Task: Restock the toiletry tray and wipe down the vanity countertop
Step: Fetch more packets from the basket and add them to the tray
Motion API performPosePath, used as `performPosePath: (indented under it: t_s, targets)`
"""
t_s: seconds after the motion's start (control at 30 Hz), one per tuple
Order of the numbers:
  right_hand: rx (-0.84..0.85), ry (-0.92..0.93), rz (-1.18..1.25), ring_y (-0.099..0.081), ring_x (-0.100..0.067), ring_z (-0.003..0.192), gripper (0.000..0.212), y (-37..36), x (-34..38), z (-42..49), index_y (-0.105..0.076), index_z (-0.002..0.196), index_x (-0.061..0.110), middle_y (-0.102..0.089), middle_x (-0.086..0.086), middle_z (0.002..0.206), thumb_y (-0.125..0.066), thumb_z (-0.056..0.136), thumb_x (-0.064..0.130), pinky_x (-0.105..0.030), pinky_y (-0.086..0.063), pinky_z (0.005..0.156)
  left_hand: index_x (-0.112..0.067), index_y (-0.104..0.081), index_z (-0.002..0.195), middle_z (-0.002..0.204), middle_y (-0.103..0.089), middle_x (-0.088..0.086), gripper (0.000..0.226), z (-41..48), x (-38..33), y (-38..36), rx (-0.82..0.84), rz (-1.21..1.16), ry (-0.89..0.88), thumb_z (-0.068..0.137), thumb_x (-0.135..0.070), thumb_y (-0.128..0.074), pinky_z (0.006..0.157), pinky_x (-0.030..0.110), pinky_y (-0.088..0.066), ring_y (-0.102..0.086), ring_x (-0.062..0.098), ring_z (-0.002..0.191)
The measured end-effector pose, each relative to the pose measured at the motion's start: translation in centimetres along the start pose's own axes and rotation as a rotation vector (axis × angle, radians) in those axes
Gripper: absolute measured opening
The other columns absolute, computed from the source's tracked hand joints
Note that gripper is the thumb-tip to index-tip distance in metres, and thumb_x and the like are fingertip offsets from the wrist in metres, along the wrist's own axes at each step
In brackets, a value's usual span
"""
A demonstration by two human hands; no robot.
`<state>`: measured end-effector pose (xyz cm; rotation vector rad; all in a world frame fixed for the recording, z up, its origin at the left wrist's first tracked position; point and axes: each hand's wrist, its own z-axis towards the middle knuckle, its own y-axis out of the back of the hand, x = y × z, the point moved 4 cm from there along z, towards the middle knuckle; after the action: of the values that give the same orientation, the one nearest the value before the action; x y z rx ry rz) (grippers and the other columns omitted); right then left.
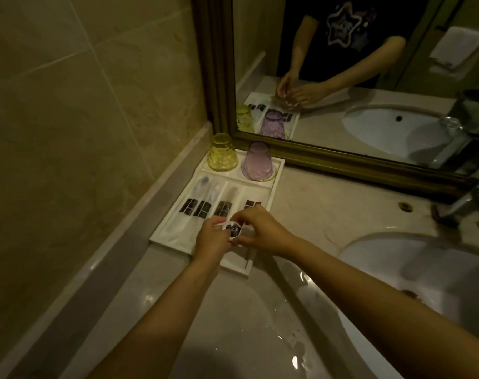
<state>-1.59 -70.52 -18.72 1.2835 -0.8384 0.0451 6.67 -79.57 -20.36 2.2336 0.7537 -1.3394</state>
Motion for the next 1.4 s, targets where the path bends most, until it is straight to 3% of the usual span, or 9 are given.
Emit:
performPosePath:
  t_s: [0.17, 0.4, 0.6, 0.83, 1.1, 1.4]
  targets:
    - [-0.118, -0.06, -0.154, -0.042, -0.012, 0.091, 0.034, -1.3, -0.5, -1.7, -0.061, 0.101, 0.02, -0.062, 0.001, 0.101, -0.065, 0.077, 0.045, -0.029, -0.039, 0.082, -0.03, -0.055, 0.094, 0.105, -0.063, 0.006, 0.021, -0.5, 1.2, 0.5, -0.004, 0.253, -0.107, 0.083, -0.012, -0.057, 0.085, 0.046, -0.054, -0.062, 0.023, 0.092]
    - [-0.192, -0.179, -0.341, -0.038, -0.021, 0.104, 0.042, -3.2, -0.8, -2.3, -0.06, 0.11, 0.021, -0.051, -0.002, 0.107, -0.058, 0.079, 0.05, -0.034, -0.029, 0.087, -0.018, -0.06, 0.112, 0.117, -0.063, 0.007, 0.031, -0.6, 1.5, 0.8, -0.031, 0.573, -0.301, 0.091, -0.008, -0.04, 0.084, 0.032, -0.048, -0.058, 0.022, 0.102]
    - [-0.193, -0.268, -0.309, -0.036, -0.023, 0.114, 0.055, -2.9, -0.8, -2.4, -0.05, 0.124, 0.022, -0.047, -0.004, 0.123, -0.058, 0.079, 0.053, -0.035, -0.029, 0.094, -0.018, -0.059, 0.116, 0.121, -0.056, 0.009, 0.031, -0.7, 0.4, 1.7, -0.071, 0.798, -0.421, 0.09, -0.008, -0.045, 0.086, 0.037, -0.05, -0.057, 0.024, 0.102]
    - [-0.219, -0.365, -0.329, -0.036, -0.027, 0.118, 0.048, -0.3, -0.9, -4.7, -0.047, 0.127, 0.03, -0.046, -0.004, 0.126, -0.047, 0.084, 0.053, -0.039, -0.029, 0.095, -0.019, -0.065, 0.11, 0.117, -0.062, 0.008, 0.03, -2.0, -1.7, 1.3, 0.006, 1.147, -0.619, 0.094, -0.024, -0.04, 0.092, 0.04, -0.041, -0.048, 0.027, 0.109]
    - [-0.135, -0.544, -0.277, -0.032, -0.03, 0.128, 0.058, 5.1, -1.4, -11.2, -0.034, 0.135, 0.035, -0.037, -0.008, 0.14, -0.045, 0.084, 0.06, -0.046, -0.03, 0.102, -0.013, -0.067, 0.108, 0.115, -0.066, 0.012, 0.032, -6.6, -5.0, -3.3, 0.189, 1.09, -0.786, 0.093, -0.028, -0.043, 0.094, 0.04, -0.041, -0.05, 0.032, 0.111]
    - [-0.248, -0.626, -0.194, -0.031, -0.029, 0.13, 0.059, 12.5, -2.5, -22.6, -0.033, 0.139, 0.022, -0.035, -0.011, 0.142, -0.051, 0.089, 0.045, -0.045, -0.034, 0.105, -0.015, -0.061, 0.117, 0.121, -0.063, 0.008, 0.03, -13.2, -5.4, -13.9, 0.321, 0.979, -0.904, 0.094, -0.026, -0.045, 0.09, 0.037, -0.046, -0.055, 0.026, 0.11]
